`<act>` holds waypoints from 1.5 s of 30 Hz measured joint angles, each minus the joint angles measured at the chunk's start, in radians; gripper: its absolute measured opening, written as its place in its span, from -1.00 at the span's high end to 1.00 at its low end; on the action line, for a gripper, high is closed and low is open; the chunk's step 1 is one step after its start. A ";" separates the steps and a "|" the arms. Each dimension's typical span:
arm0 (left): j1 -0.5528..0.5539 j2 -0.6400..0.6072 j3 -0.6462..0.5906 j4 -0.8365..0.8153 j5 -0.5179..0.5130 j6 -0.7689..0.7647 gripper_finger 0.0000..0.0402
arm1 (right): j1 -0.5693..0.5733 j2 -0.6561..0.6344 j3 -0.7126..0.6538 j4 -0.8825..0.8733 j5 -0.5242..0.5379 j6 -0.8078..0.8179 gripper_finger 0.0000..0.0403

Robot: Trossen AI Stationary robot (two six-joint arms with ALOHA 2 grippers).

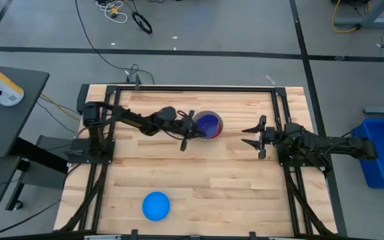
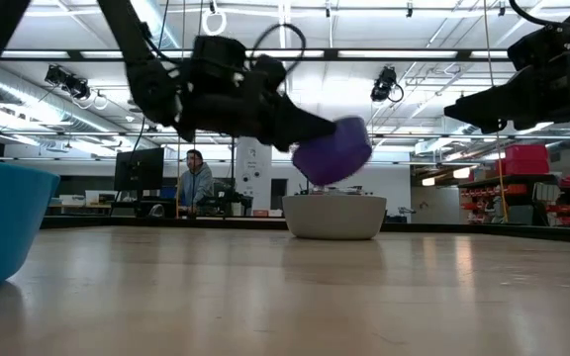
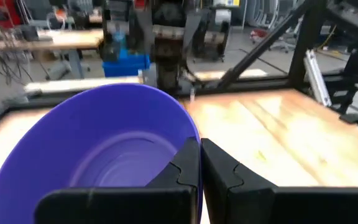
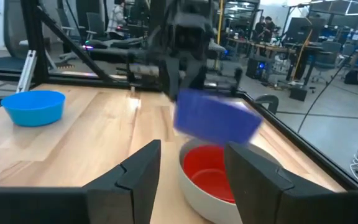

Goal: Nest bowls inside each other
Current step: Stack the dark blue bowl on top of the red bowl

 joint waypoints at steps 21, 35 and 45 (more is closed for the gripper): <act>0.048 0.167 0.164 -0.194 -0.020 0.004 0.97 | -0.009 0.002 0.000 -0.061 -0.021 0.041 -0.13; 0.048 0.164 0.167 -0.312 -0.052 0.044 0.97 | -0.009 0.002 0.000 -0.039 -0.021 0.057 -0.25; 0.048 0.161 0.208 -0.459 -0.072 0.071 0.97 | -0.009 0.002 0.000 -0.039 -0.021 0.081 -0.33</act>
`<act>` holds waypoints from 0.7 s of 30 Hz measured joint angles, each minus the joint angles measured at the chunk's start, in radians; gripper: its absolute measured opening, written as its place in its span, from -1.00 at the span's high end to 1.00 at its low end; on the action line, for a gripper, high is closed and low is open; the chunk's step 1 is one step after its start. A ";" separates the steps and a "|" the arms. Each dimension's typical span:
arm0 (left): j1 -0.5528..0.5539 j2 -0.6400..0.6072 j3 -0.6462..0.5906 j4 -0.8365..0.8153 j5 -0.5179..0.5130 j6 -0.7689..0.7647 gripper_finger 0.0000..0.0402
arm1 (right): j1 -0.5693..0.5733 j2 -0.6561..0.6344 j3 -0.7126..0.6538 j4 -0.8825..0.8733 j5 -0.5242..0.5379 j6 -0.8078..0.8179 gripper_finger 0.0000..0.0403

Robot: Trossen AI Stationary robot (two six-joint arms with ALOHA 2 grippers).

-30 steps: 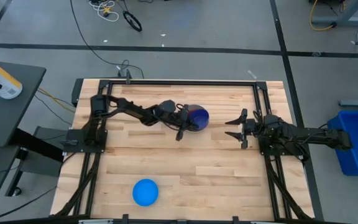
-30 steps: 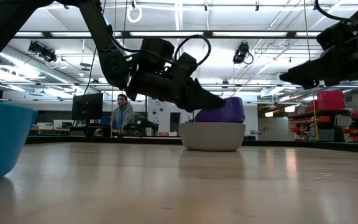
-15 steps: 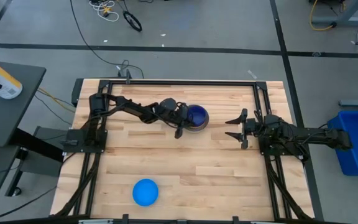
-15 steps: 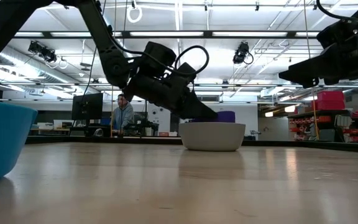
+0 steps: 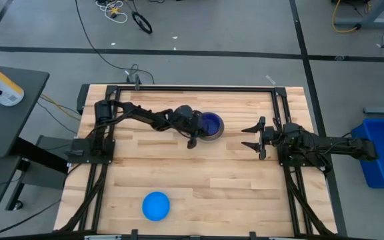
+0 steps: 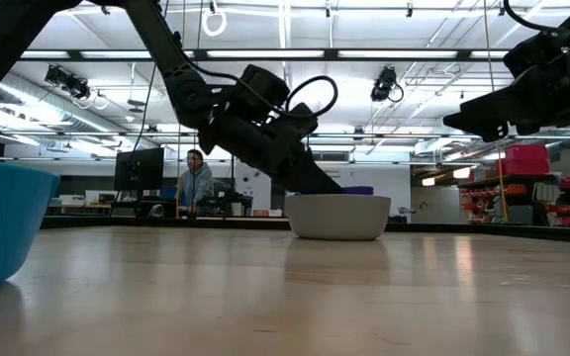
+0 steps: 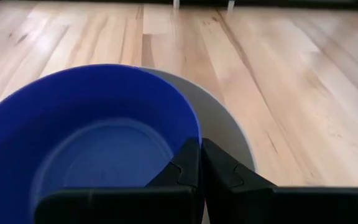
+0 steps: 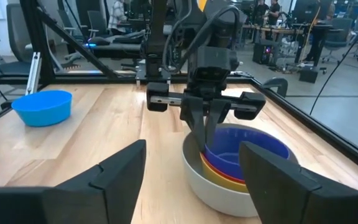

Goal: Nest bowls inside each other
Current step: Stack the dark blue bowl on top of the red bowl

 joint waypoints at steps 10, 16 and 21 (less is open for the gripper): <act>-0.032 0.005 0.061 -0.084 -0.036 0.037 0.92 | 0.000 0.000 0.000 -0.001 0.000 0.018 -0.37; -0.034 0.008 0.059 -0.101 -0.028 0.057 0.61 | 0.000 0.000 0.000 -0.009 -0.016 0.031 -0.30; -0.033 0.010 0.057 -0.101 -0.075 0.045 0.24 | 0.000 0.000 0.000 -0.022 -0.019 0.039 -0.24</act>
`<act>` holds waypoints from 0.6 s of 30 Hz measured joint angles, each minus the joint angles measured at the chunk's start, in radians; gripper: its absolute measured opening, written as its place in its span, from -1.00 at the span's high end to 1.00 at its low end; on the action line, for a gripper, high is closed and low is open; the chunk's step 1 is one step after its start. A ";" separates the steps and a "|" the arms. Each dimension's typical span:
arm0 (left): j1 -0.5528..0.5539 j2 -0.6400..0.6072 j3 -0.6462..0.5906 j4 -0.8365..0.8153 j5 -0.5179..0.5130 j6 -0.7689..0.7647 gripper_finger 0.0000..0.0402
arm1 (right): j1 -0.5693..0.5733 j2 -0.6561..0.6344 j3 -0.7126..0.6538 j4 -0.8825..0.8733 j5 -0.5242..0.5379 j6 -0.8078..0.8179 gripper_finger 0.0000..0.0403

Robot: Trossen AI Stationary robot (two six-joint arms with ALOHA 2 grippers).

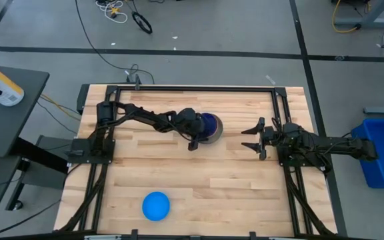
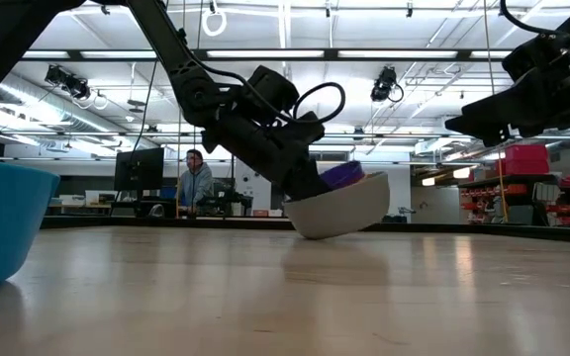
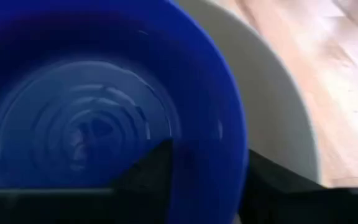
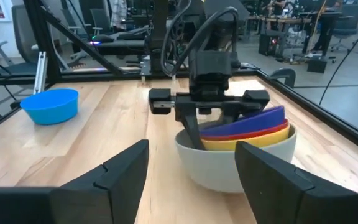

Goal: Nest bowls inside each other
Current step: Stack the dark blue bowl on top of the red bowl, then stack the blue bowl on top of the dark blue bowl

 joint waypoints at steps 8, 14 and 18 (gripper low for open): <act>0.000 0.000 0.001 0.013 0.001 0.004 -0.30 | 0.000 0.000 0.000 -0.003 0.002 0.004 -0.14; -0.003 -0.054 0.001 0.000 0.022 0.009 -0.47 | 0.000 0.000 0.000 -0.005 0.003 0.005 -0.09; -0.013 -0.127 0.001 -0.027 0.010 0.030 -0.50 | 0.000 0.000 0.000 -0.008 0.003 0.008 -0.05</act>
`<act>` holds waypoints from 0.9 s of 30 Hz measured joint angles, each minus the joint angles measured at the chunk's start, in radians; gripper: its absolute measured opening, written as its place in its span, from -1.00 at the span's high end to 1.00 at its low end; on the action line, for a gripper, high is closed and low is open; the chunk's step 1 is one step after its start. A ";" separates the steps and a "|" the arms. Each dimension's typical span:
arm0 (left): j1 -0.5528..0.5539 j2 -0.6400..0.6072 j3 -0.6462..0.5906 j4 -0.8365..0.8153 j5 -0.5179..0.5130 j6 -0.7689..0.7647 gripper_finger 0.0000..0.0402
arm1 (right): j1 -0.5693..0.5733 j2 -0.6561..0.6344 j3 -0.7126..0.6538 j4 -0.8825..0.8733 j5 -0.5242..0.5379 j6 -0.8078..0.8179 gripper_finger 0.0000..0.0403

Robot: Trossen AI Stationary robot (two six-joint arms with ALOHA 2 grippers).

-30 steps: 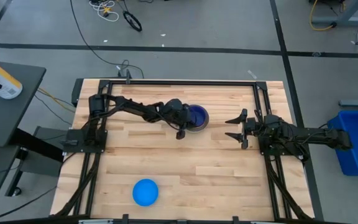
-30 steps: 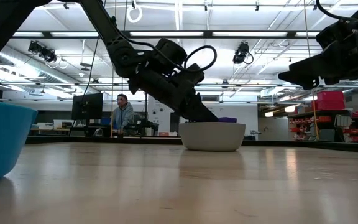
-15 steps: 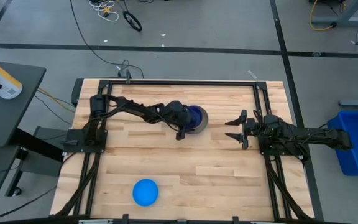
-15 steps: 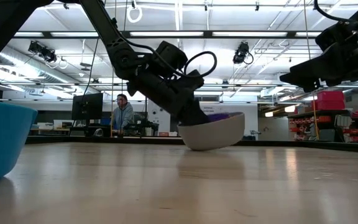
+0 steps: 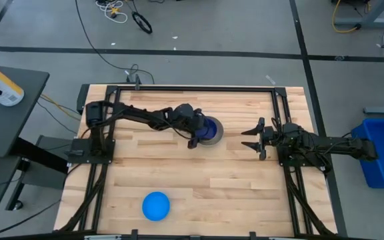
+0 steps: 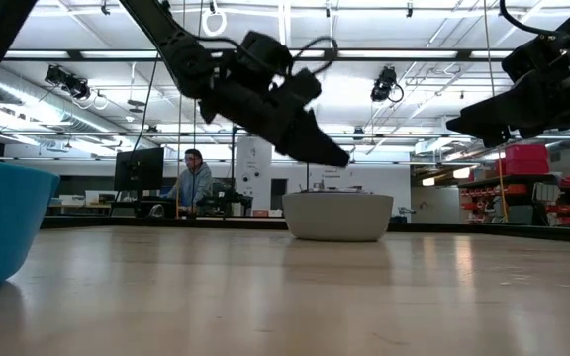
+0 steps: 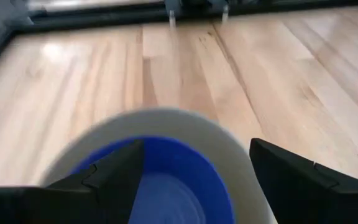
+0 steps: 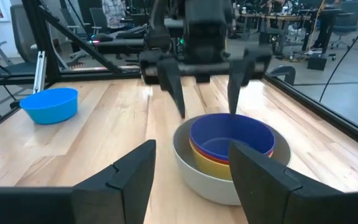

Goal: Nest bowls inside each other
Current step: Stack the blue bowl on top of the dark blue bowl

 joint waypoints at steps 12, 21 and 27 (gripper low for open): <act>-0.117 -0.166 -0.043 -0.334 -0.103 0.038 -0.51 | 0.000 0.000 0.000 -0.026 -0.001 0.018 0.05; -0.359 -0.446 -0.323 -0.345 -0.398 -0.070 -0.51 | 0.000 0.000 0.000 -0.026 -0.027 0.017 0.03; -0.573 -0.666 -0.503 -0.292 -0.525 -0.223 -0.50 | 0.000 -0.002 0.000 -0.013 -0.054 0.031 -0.04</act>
